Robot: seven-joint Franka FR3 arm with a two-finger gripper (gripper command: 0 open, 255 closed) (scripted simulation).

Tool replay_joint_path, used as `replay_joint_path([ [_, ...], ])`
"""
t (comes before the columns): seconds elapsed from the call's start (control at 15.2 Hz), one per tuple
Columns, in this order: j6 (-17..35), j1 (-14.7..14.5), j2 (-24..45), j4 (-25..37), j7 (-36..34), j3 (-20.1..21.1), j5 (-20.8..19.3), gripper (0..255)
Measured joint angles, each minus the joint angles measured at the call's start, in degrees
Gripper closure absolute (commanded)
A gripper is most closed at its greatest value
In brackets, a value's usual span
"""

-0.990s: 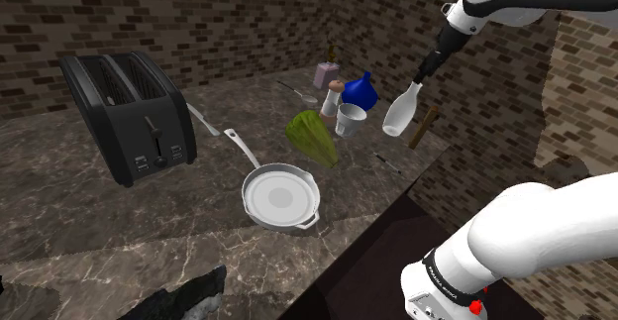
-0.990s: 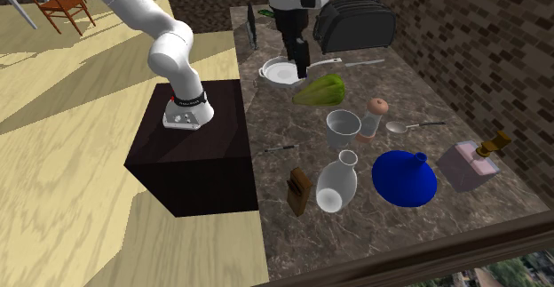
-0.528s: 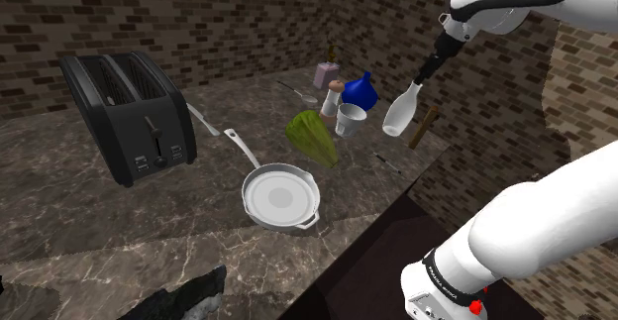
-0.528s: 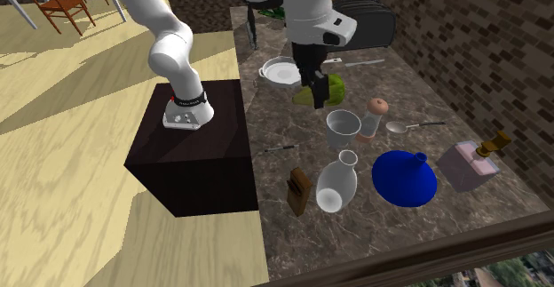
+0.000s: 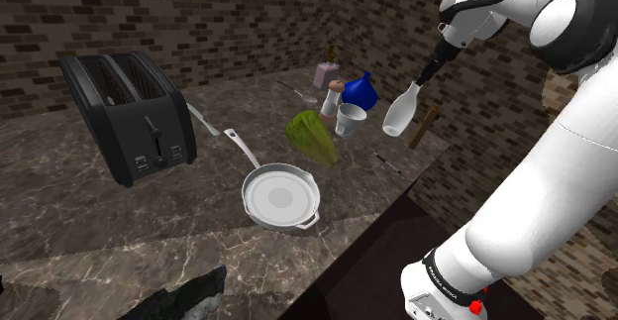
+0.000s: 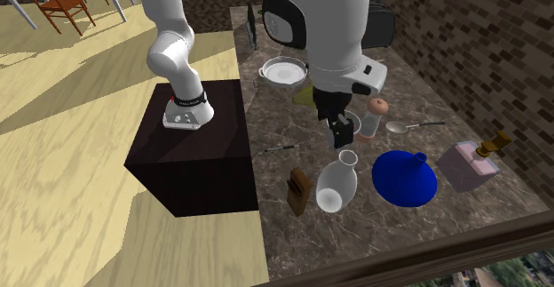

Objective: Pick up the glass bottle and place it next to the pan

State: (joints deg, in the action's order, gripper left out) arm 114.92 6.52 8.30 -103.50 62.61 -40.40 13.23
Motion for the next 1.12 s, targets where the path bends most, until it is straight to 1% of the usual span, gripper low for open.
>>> replay_joint_path([
  [0.13, -1.88, 2.81, 6.10, 5.81, 3.55, 0.09, 4.44, 0],
  [0.2, -2.10, 4.01, 8.42, 7.52, 4.85, 0.38, 6.13, 0],
  [0.26, -2.75, 5.80, 11.01, 9.84, 6.56, 0.65, 7.93, 0],
  [0.33, -3.24, 6.97, 12.67, 11.46, 7.53, 0.90, 9.04, 0],
  [0.4, -3.20, 7.47, 13.51, 12.01, 7.97, 1.10, 9.62, 0],
  [0.59, -2.13, 8.14, 14.99, 12.02, 8.82, 1.56, 10.70, 0],
  [0.86, 0.30, 8.08, 16.08, 10.42, 9.39, 2.11, 11.65, 0],
  [1.12, 0.65, 8.10, 16.28, 10.26, 9.47, 2.20, 11.81, 0],
])
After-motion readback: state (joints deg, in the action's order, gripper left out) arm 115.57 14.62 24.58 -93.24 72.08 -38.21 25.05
